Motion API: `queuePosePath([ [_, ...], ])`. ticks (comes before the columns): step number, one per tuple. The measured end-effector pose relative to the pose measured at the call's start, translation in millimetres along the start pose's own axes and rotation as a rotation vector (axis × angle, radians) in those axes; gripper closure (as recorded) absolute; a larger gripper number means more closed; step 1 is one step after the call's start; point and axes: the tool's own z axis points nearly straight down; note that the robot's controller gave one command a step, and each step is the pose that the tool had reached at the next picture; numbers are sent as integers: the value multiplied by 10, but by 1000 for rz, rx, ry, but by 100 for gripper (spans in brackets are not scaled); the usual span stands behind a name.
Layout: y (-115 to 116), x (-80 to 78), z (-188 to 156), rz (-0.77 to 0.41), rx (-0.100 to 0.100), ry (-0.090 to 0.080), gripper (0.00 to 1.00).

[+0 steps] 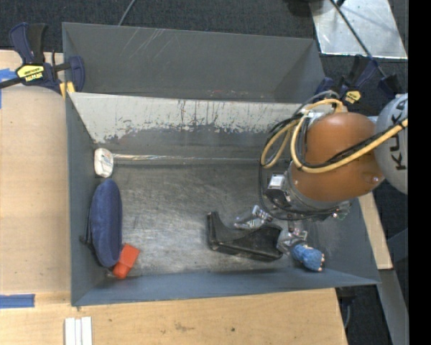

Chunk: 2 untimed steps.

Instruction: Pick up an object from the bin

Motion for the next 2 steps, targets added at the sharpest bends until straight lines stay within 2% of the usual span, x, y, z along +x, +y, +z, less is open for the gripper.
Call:
queuePosePath([
  [1,186,-345,-1782,-372,-5,-7,100],
  [2,15,-294,-423,-55,-17,0,100],
])
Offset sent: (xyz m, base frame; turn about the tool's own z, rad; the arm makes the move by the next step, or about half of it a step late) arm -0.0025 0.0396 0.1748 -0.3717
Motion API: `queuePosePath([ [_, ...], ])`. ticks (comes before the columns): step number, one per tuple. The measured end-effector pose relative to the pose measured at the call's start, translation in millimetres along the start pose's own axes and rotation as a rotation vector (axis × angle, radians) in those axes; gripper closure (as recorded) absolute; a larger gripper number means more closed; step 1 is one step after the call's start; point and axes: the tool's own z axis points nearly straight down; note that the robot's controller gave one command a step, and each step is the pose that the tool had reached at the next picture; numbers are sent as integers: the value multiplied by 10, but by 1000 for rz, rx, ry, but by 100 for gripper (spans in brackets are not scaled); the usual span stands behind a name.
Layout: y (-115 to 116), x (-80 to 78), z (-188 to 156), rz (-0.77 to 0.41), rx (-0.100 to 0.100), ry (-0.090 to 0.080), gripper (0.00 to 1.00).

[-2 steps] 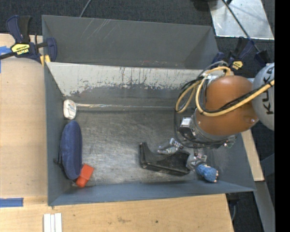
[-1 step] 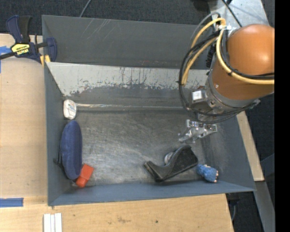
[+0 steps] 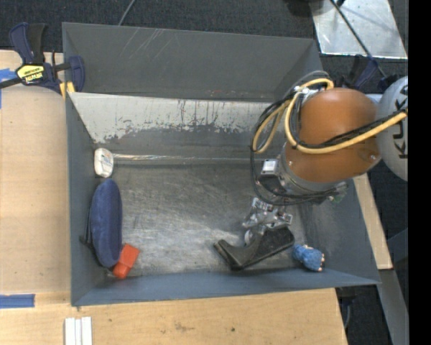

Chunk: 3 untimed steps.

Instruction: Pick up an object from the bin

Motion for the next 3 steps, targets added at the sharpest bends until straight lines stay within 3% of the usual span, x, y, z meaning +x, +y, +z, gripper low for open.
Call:
queuePosePath([
  [1,-284,296,-175,17,8,-2,100],
  [2,-270,279,-169,14,5,-3,0],
  [3,-200,468,410,-190,11,-2,0],
])
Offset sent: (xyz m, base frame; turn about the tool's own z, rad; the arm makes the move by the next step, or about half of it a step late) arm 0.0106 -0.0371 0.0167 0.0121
